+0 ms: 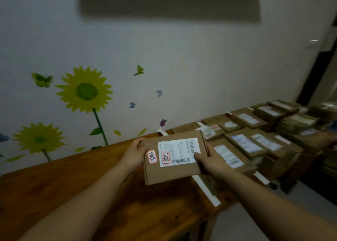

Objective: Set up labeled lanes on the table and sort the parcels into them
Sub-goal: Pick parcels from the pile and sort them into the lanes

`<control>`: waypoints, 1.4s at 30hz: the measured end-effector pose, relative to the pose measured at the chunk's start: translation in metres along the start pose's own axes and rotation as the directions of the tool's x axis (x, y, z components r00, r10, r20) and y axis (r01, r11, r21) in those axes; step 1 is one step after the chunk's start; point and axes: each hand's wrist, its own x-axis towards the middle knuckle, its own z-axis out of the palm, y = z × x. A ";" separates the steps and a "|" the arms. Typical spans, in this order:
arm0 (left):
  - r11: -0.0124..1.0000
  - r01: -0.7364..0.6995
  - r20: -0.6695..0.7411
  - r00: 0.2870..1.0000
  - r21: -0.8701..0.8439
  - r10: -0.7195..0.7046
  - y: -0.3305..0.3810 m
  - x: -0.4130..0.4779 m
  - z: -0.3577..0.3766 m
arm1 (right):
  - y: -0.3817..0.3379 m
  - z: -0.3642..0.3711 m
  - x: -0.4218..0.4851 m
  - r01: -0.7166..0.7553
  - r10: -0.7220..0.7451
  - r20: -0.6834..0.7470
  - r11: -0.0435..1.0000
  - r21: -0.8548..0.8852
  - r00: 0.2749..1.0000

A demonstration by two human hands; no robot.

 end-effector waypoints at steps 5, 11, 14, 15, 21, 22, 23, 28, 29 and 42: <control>0.997 0.080 0.204 0.976 -0.019 -0.075 0.015 0.000 0.134 | 0.049 -0.118 -0.011 -0.038 0.042 -0.174 0.999 0.026 0.984; 0.987 0.132 0.439 0.884 0.096 -0.161 0.028 0.001 0.258 | 0.100 -0.226 -0.029 -0.129 0.167 -0.292 0.981 0.145 0.942; 0.985 0.101 0.511 0.844 0.143 -0.161 0.032 0.011 0.299 | 0.116 -0.259 -0.028 -0.155 0.212 -0.238 0.960 0.235 0.948; 0.982 0.075 0.521 0.839 0.174 -0.156 0.032 0.016 0.310 | 0.120 -0.265 -0.026 -0.167 0.214 -0.216 0.962 0.215 0.953; 0.931 0.107 0.630 0.709 0.348 -0.317 0.037 0.069 0.350 | 0.142 -0.294 0.018 -0.157 0.230 -0.304 0.956 0.246 0.925; 0.916 0.125 0.644 0.675 0.381 -0.360 0.038 0.081 0.356 | 0.144 -0.301 0.030 -0.153 0.237 -0.334 0.954 0.259 0.912; 0.904 0.108 0.641 0.671 0.413 -0.372 0.039 0.096 0.363 | 0.145 -0.308 0.043 -0.152 0.246 -0.361 0.951 0.268 0.899; 0.942 0.056 0.510 0.830 0.330 -0.227 0.038 0.167 0.414 | 0.142 -0.346 0.104 -0.154 0.214 -0.388 0.971 0.181 0.896; 0.957 0.050 0.453 0.873 0.287 -0.182 0.037 0.179 0.424 | 0.141 -0.353 0.115 -0.155 0.207 -0.366 0.974 0.166 0.908; 0.904 0.196 0.346 0.876 0.381 -0.335 0.043 0.266 0.496 | 0.164 -0.441 0.294 -0.111 0.151 -0.236 0.978 0.176 0.960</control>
